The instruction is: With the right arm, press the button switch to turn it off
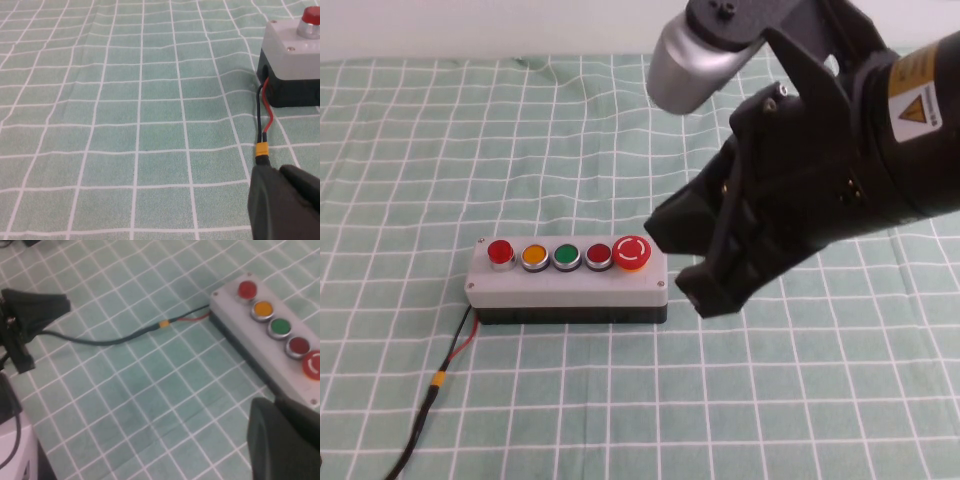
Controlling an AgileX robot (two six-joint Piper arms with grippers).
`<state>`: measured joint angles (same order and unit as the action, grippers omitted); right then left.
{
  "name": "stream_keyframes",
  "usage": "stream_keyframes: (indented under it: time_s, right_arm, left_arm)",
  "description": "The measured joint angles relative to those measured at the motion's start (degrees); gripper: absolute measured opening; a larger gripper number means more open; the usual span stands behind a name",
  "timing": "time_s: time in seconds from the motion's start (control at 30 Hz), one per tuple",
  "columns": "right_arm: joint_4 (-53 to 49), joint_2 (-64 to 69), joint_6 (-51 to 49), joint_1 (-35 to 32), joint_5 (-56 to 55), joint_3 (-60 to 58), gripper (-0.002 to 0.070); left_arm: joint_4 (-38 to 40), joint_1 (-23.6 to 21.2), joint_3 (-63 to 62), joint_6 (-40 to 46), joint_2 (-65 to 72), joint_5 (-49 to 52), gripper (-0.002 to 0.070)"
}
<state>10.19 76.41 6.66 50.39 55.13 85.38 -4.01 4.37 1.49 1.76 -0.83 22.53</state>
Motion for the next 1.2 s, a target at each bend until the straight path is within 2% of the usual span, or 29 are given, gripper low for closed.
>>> stream_keyframes:
  time_s: [0.23,0.43,0.6,0.93,1.07,1.2]
  right_arm:
    - [-1.4,0.4,0.0,0.0,1.4,0.0,-0.0016]
    - [-6.8,2.8,2.2,0.0,1.9,0.0,-0.0016]
    - [-12.1,5.6,2.5,0.0,-4.8,-0.1,-0.0016]
    - [-14.1,4.4,2.5,0.0,-12.8,-0.3,-0.0016]
    - [-13.6,1.6,2.5,-2.1,-13.2,-0.3,-0.0016]
    - [-10.2,-2.5,2.5,-7.4,-13.7,-2.3,-0.0016]
  left_arm:
    - [0.0,0.0,0.0,0.0,0.0,0.0,-0.0003]
    - [0.0,0.0,0.0,0.0,0.0,0.0,-0.0003]
    - [0.0,0.0,0.0,0.0,0.0,0.0,-0.0003]
    - [0.0,0.0,0.0,0.0,0.0,0.0,-0.0003]
    - [0.0,0.0,0.0,0.0,0.0,0.0,-0.0003]
    - [0.0,0.0,0.0,0.0,0.0,0.0,-0.0003]
